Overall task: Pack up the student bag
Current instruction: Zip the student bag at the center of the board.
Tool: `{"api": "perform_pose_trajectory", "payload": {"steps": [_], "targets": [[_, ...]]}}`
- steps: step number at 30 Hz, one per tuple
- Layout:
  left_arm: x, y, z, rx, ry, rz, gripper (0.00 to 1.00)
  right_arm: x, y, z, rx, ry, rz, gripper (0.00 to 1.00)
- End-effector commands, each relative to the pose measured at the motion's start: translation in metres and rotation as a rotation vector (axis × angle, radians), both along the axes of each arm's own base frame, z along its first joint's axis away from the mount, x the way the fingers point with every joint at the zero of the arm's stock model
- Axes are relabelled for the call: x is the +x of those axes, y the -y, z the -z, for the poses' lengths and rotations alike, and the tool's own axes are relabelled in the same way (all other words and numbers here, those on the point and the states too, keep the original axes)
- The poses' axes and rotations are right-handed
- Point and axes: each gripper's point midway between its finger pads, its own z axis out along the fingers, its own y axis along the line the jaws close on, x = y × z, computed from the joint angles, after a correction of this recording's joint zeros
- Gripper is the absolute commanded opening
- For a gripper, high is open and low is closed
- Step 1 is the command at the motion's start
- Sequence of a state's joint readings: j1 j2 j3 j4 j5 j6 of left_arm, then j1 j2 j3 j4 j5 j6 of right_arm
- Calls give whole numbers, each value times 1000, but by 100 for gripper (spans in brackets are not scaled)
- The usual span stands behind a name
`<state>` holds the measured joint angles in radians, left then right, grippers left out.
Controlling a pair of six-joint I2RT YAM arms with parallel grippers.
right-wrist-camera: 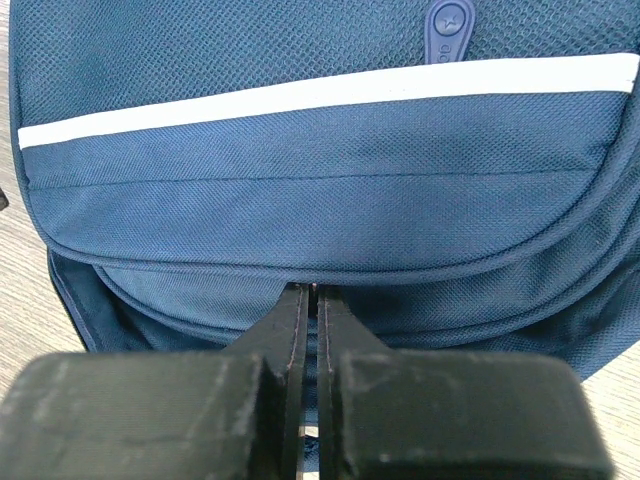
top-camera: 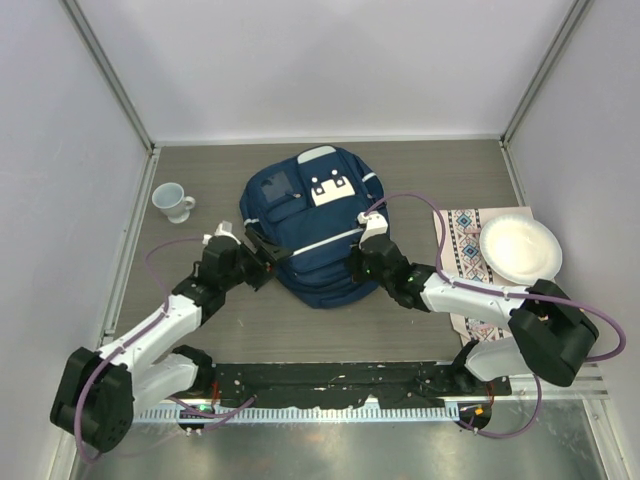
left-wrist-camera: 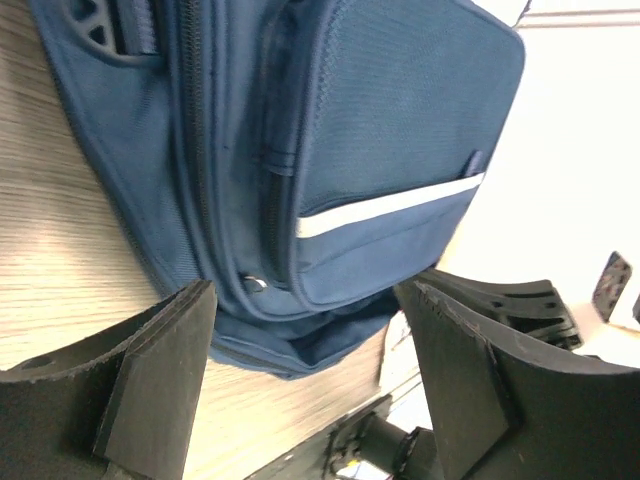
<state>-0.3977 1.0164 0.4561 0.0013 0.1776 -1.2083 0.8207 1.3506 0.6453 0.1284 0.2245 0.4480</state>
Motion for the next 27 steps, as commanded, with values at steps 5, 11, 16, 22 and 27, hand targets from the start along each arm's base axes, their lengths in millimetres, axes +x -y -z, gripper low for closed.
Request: {"api": "perform_pose_trajectory", "payload": {"steps": [5, 11, 16, 22, 27], "targets": [[23, 14, -30, -172, 92, -222, 78, 3, -11, -17, 80, 33, -5, 1], [23, 30, -24, -171, 80, -258, 75, 1, -10, -21, 91, 45, 0, 1], [31, 39, -25, -199, 100, -284, 70, -1, -10, -22, 95, 46, -4, 1], [37, 45, -14, -184, 81, -289, 39, -4, -11, -23, 96, 47, -10, 1], [34, 40, -7, -74, 98, -250, 0, -5, -9, -23, 89, 51, -7, 1]]}}
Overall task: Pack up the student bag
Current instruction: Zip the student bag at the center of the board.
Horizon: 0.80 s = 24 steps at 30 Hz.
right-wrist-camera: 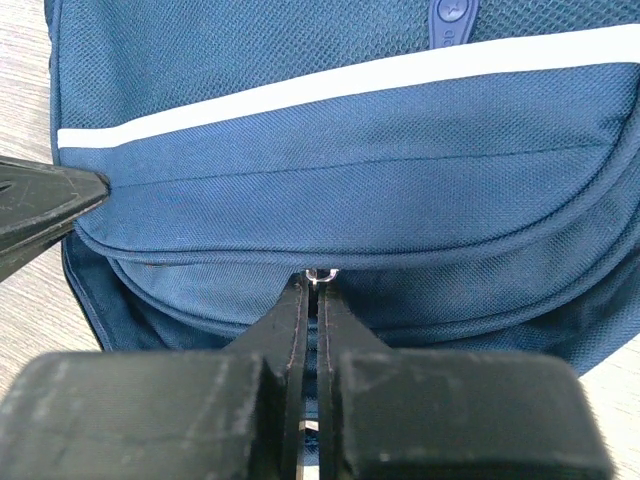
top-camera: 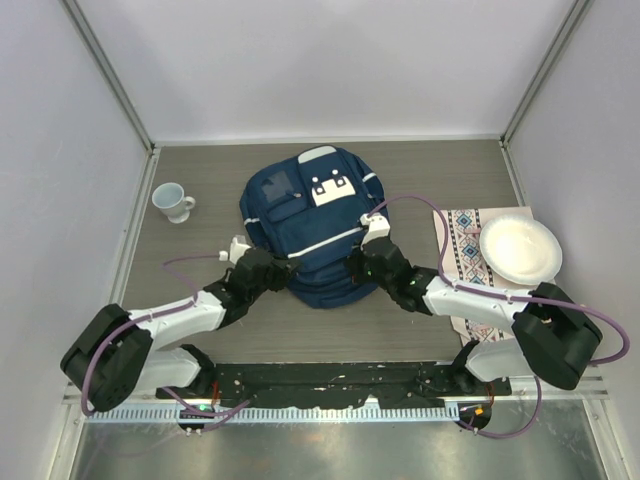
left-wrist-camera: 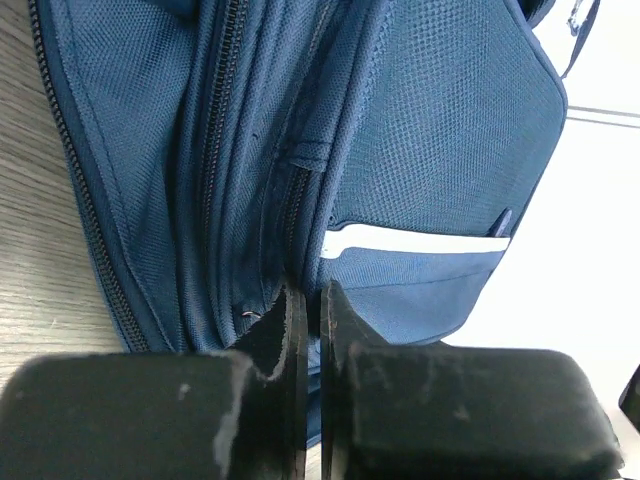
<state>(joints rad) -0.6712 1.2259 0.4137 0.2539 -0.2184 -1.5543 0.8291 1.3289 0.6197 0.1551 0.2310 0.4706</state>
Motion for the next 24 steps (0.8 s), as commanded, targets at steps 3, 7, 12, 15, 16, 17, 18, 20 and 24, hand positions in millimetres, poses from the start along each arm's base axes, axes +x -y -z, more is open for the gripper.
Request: {"api": "perform_pose_trajectory", "payload": {"steps": [3, 7, 12, 15, 16, 17, 18, 20, 24], "targets": [[19, -13, -32, 158, 130, 40, 0, 0, -4, -23, 47, 57, -2, 1], [23, -46, -29, 244, 107, 118, 0, 2, 5, -24, 15, 81, 19, 1], [28, -82, -21, 288, 60, 251, 0, 11, 19, -23, -47, 108, 75, 1], [32, -92, -18, 352, 30, 323, 0, 16, 23, -24, -63, 113, 87, 1], [33, -99, -14, 387, 22, 341, 0, 17, 22, -25, -61, 115, 82, 1], [35, -101, -18, 397, 15, 350, 0, 17, 20, -26, -59, 116, 75, 1], [36, -102, -18, 401, 11, 359, 0, 17, 20, -26, -55, 116, 72, 1], [40, -106, -22, 387, 13, 343, 0, 14, 14, -29, -30, 114, 44, 1], [44, -99, -30, 305, 45, 316, 18, 9, 5, -28, 16, 96, 11, 1]]}}
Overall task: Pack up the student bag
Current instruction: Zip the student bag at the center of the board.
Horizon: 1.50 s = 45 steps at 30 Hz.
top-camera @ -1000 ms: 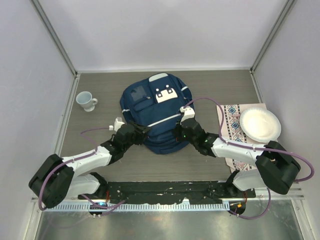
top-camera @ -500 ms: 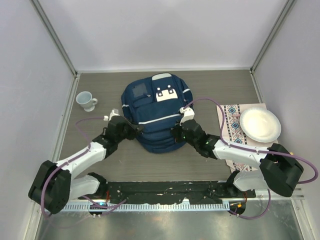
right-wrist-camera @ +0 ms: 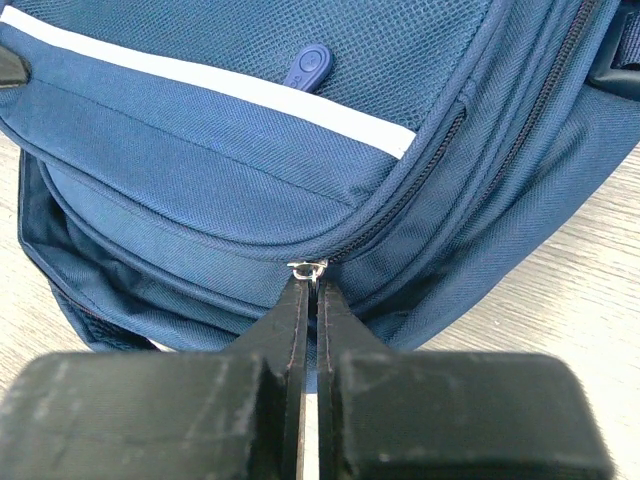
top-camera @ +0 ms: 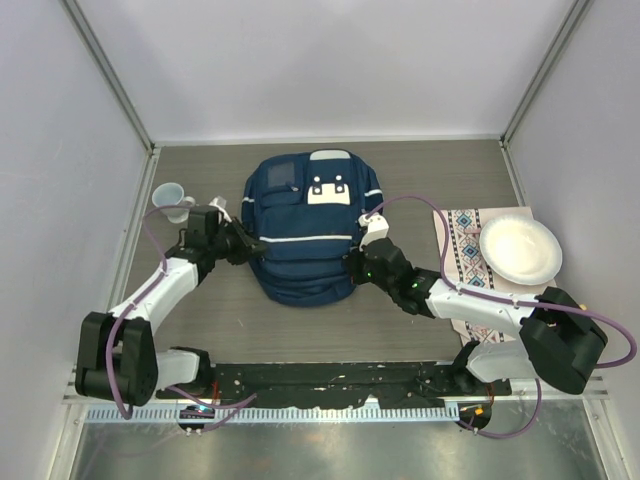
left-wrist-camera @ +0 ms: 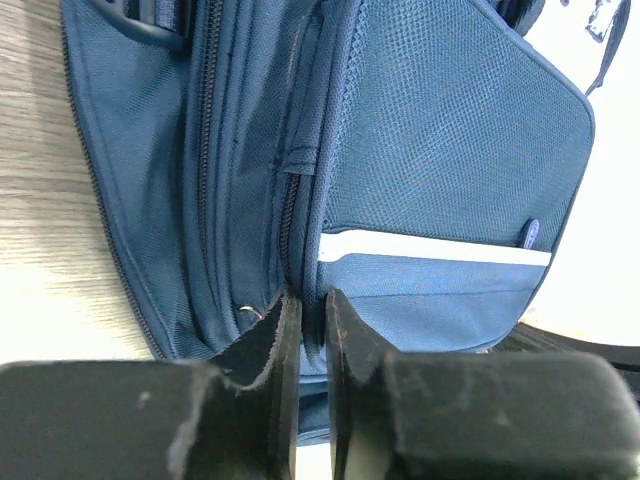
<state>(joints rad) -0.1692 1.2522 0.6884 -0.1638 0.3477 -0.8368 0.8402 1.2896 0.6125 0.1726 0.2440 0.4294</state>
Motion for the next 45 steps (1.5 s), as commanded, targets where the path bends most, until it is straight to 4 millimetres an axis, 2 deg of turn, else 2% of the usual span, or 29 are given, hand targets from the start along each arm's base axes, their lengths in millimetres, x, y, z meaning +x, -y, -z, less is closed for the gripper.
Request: {"api": "perform_pose_trajectory", "payload": {"steps": [1, 2, 4, 5, 6, 7, 8, 9, 10, 12, 13, 17, 23, 26, 35, 41, 42, 43, 45], "targets": [[13, -13, -10, -3, 50, -50, 27, 8, 4, -14, 22, 33, 29, 1], [12, -8, -13, -54, 55, -55, 47, 8, 5, -13, 27, 30, 30, 1], [13, -5, -18, -103, 69, -72, 67, 7, 3, -11, 35, 25, 29, 1], [9, -6, -13, -108, 55, -94, 71, 7, 3, -10, 38, 23, 30, 1], [7, -6, -19, -135, 60, -119, 75, 8, 3, -9, 39, 24, 33, 1], [3, -8, -16, -137, 50, -134, 81, 9, 2, -10, 43, 26, 32, 1], [4, -12, -16, -132, 52, -163, 83, 9, 1, -9, 41, 24, 30, 1], [1, -14, -25, -145, 73, -183, 84, 9, -1, -10, 41, 24, 27, 1], [-3, -16, -23, -143, 64, -201, 87, 10, -1, -10, 42, 23, 26, 1], [-4, -22, -31, -139, 90, -237, 90, 11, -2, -11, 44, 23, 26, 1], [-9, -25, -38, -146, 101, -261, 98, 11, -3, -11, 49, 24, 28, 1], [-19, -34, -51, -189, 128, -348, 100, 11, -3, -11, 55, 20, 32, 1], [-28, -31, -60, -263, 159, -428, 100, 10, -5, -11, 71, 11, 34, 1], [-28, -21, -60, -265, 147, -431, 100, 10, -6, -10, 71, 5, 31, 1], [-34, 38, -68, -301, 191, -443, 100, 8, -4, -9, 80, -2, 42, 1], [-22, 70, -54, -356, 124, -452, 98, 8, -5, -10, 82, -3, 36, 1], [-17, 73, -59, -374, 142, -463, 97, 8, -5, -8, 80, -5, 35, 1], [-14, 76, -52, -363, 133, -467, 96, 8, -5, -9, 82, -5, 33, 1], [-8, 82, -55, -381, 138, -473, 95, 7, -5, -10, 85, -4, 34, 1]]}}
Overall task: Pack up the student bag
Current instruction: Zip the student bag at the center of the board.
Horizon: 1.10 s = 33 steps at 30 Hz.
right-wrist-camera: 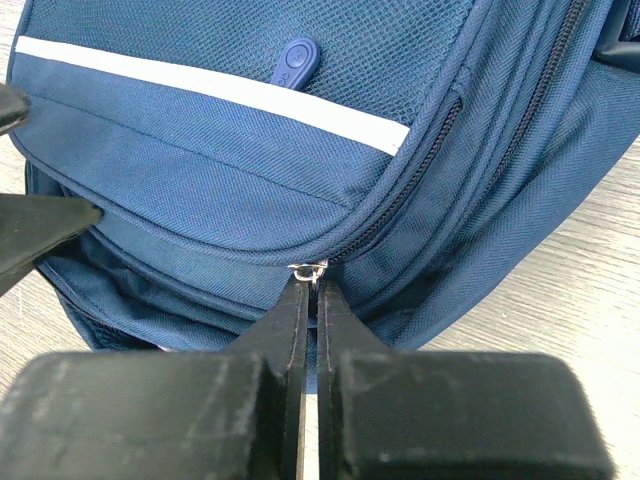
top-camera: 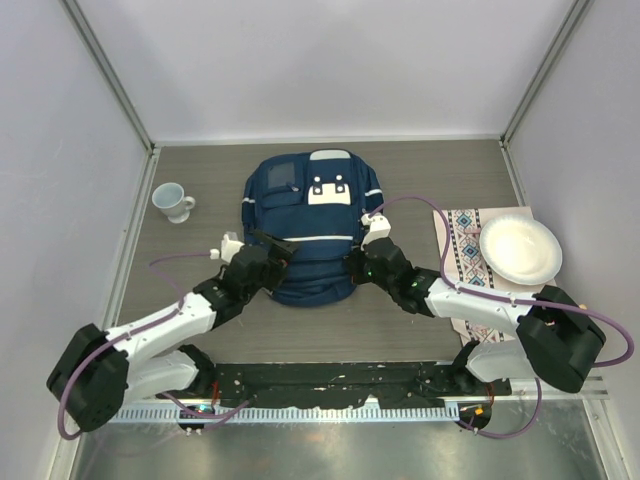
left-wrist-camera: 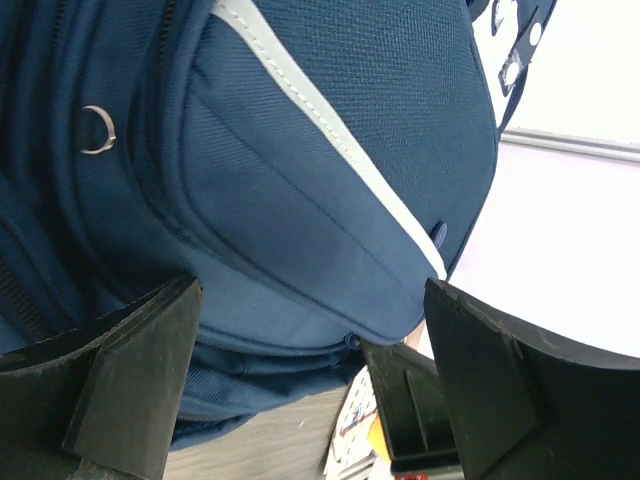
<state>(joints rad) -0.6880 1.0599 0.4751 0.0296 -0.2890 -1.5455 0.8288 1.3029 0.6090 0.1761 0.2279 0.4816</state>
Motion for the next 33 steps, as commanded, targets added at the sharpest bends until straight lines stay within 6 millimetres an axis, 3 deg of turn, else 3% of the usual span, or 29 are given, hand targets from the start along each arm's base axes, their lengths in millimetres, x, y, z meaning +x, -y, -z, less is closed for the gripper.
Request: {"api": "perform_pose_trajectory", "payload": {"steps": [1, 4, 8, 11, 12, 15, 21, 28, 33], "targets": [[32, 15, -37, -114, 107, -91, 95, 7, -5, -16, 53, 35, 15, 1], [39, 19, -39, -152, 129, -109, 91, 7, -4, -18, 56, 40, 15, 1], [46, 27, -24, -161, 98, -111, 80, 8, -4, -15, 46, 40, 15, 1], [48, 35, -23, -177, 97, -89, 60, 8, -5, -15, 44, 38, 8, 1], [49, 35, -19, -175, 94, -89, 47, 8, -5, -15, 40, 41, 8, 1], [47, 29, -16, -155, 97, -102, 26, 8, -5, -15, 36, 44, 3, 1], [44, 4, -22, -52, 118, -140, 1, 9, -4, -14, 26, 47, 2, 1], [42, -38, -25, 121, 107, -157, 0, 9, -1, -16, 14, 61, 4, 1], [35, -70, -15, 196, 69, -127, 0, 15, 18, -9, -60, 70, 83, 1]]}}
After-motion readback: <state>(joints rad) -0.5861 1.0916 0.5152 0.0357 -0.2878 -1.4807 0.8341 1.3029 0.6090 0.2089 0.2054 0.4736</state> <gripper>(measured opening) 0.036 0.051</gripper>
